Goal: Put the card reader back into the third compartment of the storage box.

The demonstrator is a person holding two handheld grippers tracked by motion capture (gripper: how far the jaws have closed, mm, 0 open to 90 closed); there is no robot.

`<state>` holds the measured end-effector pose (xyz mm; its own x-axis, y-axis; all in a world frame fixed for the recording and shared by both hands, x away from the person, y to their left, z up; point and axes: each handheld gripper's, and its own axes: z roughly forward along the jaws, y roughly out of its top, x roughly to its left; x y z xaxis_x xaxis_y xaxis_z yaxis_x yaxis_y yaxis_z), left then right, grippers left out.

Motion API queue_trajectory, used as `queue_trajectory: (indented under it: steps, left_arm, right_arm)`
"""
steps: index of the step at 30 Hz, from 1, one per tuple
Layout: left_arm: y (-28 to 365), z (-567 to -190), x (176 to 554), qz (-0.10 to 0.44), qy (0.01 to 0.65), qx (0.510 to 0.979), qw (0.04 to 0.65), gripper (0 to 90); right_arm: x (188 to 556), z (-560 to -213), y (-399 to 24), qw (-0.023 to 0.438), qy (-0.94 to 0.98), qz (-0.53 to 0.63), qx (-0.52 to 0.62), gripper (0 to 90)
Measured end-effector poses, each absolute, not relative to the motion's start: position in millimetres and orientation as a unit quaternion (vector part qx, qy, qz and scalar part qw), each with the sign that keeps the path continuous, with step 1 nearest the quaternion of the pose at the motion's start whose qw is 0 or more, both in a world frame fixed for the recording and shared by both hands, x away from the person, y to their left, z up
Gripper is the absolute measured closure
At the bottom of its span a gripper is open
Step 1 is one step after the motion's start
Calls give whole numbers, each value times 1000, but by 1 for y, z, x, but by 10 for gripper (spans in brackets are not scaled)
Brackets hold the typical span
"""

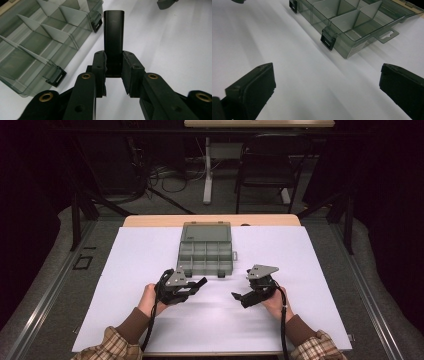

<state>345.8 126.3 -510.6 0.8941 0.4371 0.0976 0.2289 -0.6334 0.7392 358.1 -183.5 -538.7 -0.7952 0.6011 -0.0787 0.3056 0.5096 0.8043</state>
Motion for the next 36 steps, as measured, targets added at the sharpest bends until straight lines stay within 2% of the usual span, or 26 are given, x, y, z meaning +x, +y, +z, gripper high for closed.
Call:
queue_trajectory:
  steps: [36]
  left_arm:
    - [116,-494,388,171,231,855,432,734]
  right_arm:
    - [358,-539,-183,173,851,418,265,0]
